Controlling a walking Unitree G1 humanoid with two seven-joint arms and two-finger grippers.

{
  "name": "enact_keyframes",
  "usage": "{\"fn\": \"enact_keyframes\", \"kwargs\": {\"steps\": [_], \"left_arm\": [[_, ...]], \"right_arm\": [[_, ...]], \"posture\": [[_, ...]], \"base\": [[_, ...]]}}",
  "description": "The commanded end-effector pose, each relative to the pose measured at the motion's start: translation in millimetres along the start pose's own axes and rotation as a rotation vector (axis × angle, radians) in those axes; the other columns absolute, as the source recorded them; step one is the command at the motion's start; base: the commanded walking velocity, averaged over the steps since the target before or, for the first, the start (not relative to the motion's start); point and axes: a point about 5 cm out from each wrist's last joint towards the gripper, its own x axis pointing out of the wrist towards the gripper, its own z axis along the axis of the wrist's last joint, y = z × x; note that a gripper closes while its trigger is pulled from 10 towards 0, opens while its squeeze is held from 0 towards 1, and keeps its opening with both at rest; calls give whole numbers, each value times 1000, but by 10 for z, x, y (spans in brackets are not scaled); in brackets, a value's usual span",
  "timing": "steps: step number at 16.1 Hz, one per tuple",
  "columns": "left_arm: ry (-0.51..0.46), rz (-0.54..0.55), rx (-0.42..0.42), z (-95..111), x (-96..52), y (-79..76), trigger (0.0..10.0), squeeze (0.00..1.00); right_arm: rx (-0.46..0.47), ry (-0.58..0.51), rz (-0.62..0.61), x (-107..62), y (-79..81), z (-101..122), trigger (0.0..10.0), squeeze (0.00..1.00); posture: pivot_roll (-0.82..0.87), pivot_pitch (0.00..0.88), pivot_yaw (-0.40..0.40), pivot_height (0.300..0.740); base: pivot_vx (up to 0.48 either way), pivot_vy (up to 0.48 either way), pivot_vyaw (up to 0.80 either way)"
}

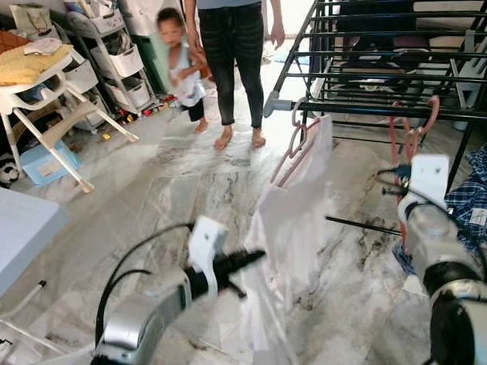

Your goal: Hang hanger

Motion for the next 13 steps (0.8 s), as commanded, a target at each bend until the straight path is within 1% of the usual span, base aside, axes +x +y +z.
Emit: {"fn": "enact_keyframes", "kwargs": {"steps": [1, 2, 3, 6, 7, 8, 9, 10, 11, 12, 13], "left_arm": [[-27, 60, 39, 78, -48, 106, 10000, 0], [-34, 73, 36, 87, -51, 129, 10000, 0], [-48, 102, 52, 105, -52, 164, 10000, 0], [-79, 134, 60, 146, -45, 187, 10000, 0], [-121, 181, 63, 215, -27, 228, 10000, 0], [-131, 182, 66, 246, -8, 227, 10000, 0], [-131, 181, 68, 253, 4, 226, 10000, 0], [-138, 199, 80, 271, 19, 241, 10000, 0], [-146, 216, 82, 287, 16, 256, 10000, 0], [-157, 252, 83, 302, 11, 294, 10000, 0], [-163, 353, 97, 281, -19, 385, 10000, 0]], "right_arm": [[10, -67, -11, -6, 50, 90, 0, 0], [-1, -67, -30, -31, 52, 45, 0, 0], [-6, -83, -45, -65, 29, 3, 0, 0], [-26, -109, -37, -133, 19, -70, 0, 0], [-34, -105, -3, -215, 62, -167, 0, 0], [-38, -98, 19, -272, 84, -238, 0, 0], [-44, -101, 30, -296, 91, -264, 0, 0], [-25, -85, 34, -357, 106, -336, 0, 0], [-22, -87, 42, -396, 131, -358, 0, 0], [0, -71, 59, -461, 189, -403, 0, 0], [29, -31, 88, -587, 291, -490, 0, 0]], "posture": [[-72, 21, 170, 740], [-74, 22, 171, 740], [-77, 25, 172, 740], [-84, 31, 172, 740], [-93, 30, 173, 740], [-94, 31, 172, 740], [-94, 30, 173, 740], [-99, 29, 175, 740], [-99, 29, 175, 740], [-108, 29, 174, 740], [-113, 26, 172, 740]], "base": [[0, 0, 0], [0, 0, 0], [0, 0, 0], [0, 0, 0], [0, 0, 0], [0, 0, 0], [0, 0, 0], [0, 0, 0], [0, 0, 0], [0, 0, 0], [0, 0, 0]]}}
